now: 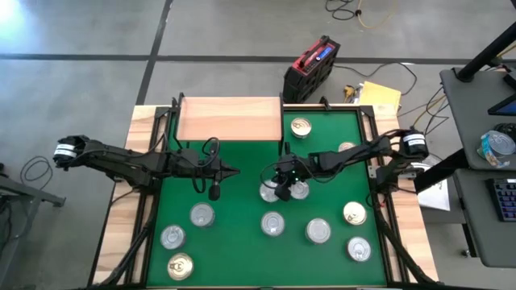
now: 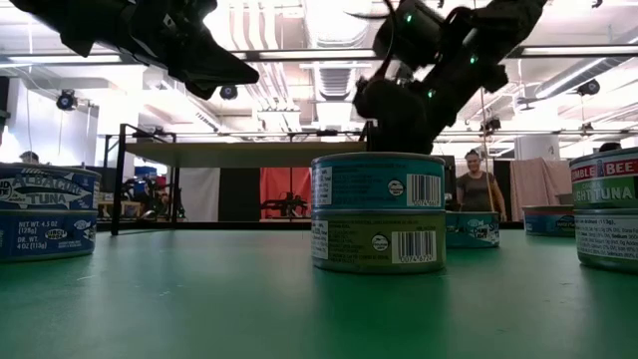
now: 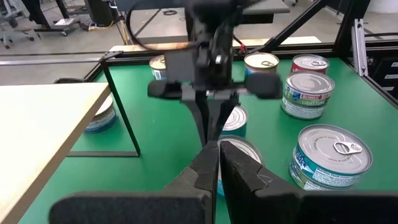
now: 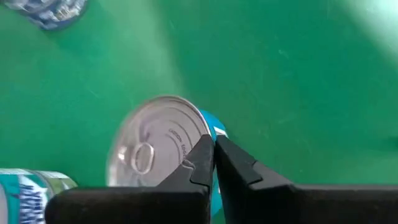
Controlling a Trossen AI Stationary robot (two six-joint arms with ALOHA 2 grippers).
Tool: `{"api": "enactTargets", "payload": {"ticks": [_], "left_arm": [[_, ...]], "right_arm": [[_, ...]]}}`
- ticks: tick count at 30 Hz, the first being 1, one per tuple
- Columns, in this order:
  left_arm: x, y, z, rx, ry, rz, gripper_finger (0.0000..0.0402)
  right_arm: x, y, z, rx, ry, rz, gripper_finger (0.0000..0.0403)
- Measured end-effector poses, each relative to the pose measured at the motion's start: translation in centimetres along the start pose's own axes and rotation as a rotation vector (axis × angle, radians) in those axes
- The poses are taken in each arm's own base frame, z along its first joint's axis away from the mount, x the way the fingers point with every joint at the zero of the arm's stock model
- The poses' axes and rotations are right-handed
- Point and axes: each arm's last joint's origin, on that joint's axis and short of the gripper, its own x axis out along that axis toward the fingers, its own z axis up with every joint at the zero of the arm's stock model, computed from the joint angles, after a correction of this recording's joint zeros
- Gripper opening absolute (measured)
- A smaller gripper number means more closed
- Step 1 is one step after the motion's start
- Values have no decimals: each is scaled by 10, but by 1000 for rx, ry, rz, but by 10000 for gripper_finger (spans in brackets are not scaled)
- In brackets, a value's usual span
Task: Stack canned seafood by type on shelf
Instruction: Put the top right blue tuna can on the shelf
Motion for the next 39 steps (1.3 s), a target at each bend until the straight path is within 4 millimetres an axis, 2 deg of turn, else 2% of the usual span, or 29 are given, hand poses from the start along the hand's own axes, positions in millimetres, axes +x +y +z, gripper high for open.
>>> {"api": "enactTargets", "payload": {"ticks": [11, 19, 22, 25, 29, 31, 35, 39], "left_arm": [[0, 0, 0, 0, 2, 1, 0], [0, 0, -1, -2, 5, 1, 0], [0, 0, -1, -3, 7, 1, 0], [0, 0, -1, -3, 7, 1, 0], [0, 0, -1, 0, 6, 1, 0], [0, 0, -1, 0, 6, 1, 0], [0, 0, -1, 1, 8, 1, 0], [1, 0, -2, 2, 16, 1, 0]], "right_arm": [[-8, 19, -2, -39, -38, -10, 8], [-7, 3, -3, 69, 14, -76, 10], [-7, 2, -3, 57, 16, -70, 26], [-8, 4, -2, 21, 21, -52, 63], [-5, 16, -4, -89, 33, -19, 138], [-2, 24, -6, -157, 27, -42, 182], [2, 34, 3, -218, -32, -143, 269], [9, 38, 10, -240, -4, -161, 334]]}}
